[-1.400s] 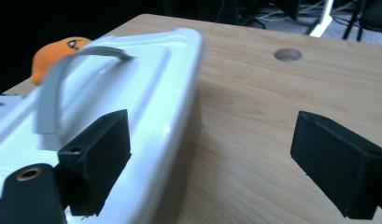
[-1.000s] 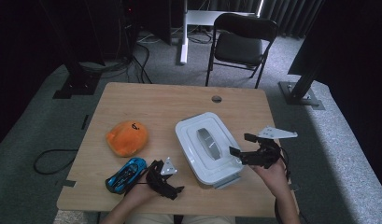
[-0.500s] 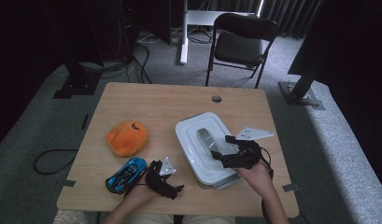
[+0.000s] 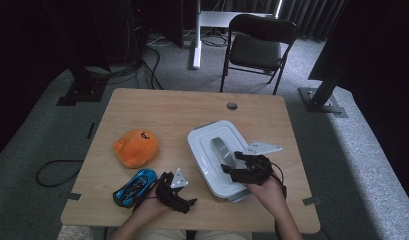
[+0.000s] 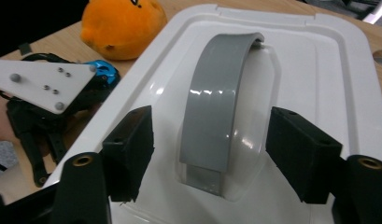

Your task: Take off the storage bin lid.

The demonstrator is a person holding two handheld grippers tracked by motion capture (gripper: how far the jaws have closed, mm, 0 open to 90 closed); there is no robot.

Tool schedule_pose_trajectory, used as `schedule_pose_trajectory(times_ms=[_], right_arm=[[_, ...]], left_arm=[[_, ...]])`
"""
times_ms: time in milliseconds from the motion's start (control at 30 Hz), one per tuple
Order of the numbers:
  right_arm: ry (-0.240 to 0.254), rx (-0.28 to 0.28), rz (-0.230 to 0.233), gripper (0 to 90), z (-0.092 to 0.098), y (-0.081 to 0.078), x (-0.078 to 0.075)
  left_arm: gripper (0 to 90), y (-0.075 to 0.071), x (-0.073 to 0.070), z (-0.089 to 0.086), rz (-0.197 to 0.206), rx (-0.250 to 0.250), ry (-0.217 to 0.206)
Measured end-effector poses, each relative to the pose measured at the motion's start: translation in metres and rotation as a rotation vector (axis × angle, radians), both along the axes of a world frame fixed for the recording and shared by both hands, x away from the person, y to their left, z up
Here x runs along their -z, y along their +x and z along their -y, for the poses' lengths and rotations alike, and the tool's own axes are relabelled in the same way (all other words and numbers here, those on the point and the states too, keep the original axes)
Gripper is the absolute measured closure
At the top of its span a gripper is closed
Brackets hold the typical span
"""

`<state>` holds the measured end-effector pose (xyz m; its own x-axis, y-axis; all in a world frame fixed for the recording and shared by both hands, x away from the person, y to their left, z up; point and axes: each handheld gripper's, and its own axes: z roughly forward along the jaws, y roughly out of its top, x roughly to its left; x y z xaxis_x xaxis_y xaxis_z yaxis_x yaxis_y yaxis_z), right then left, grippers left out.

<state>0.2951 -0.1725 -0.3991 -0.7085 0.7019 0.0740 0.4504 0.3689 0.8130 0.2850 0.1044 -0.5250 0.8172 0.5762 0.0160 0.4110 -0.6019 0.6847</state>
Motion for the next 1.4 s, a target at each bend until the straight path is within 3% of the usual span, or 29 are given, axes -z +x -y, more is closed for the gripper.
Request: schedule_pose_trajectory(times_ms=[200, 600, 767, 967, 1400], right_arm=[[-0.044, 0.009, 0.008, 38.6, -0.006, -0.001, 0.002], [-0.047, 0.055, 0.021, 53.0, -0.006, -0.002, 0.003], [-0.034, 0.036, 0.026, 65.6, -0.008, -0.005, 0.003], [0.000, 0.038, -0.005, 67.1, -0.006, -0.004, 0.003], [0.043, 0.045, 0.024, 67.8, 0.002, -0.004, -0.015]], left_arm=[[2.3, -0.001, 0.000, 0.000, 0.000, 0.000, 0.001], [2.3, -0.001, 0.000, 0.000, 0.000, -0.004, 0.001], [2.3, -0.001, 0.000, 0.000, 0.000, -0.005, 0.001], [2.3, -0.001, 0.000, 0.000, 0.000, -0.006, 0.000], [2.3, -0.001, 0.000, 0.000, 0.002, -0.004, 0.004]])
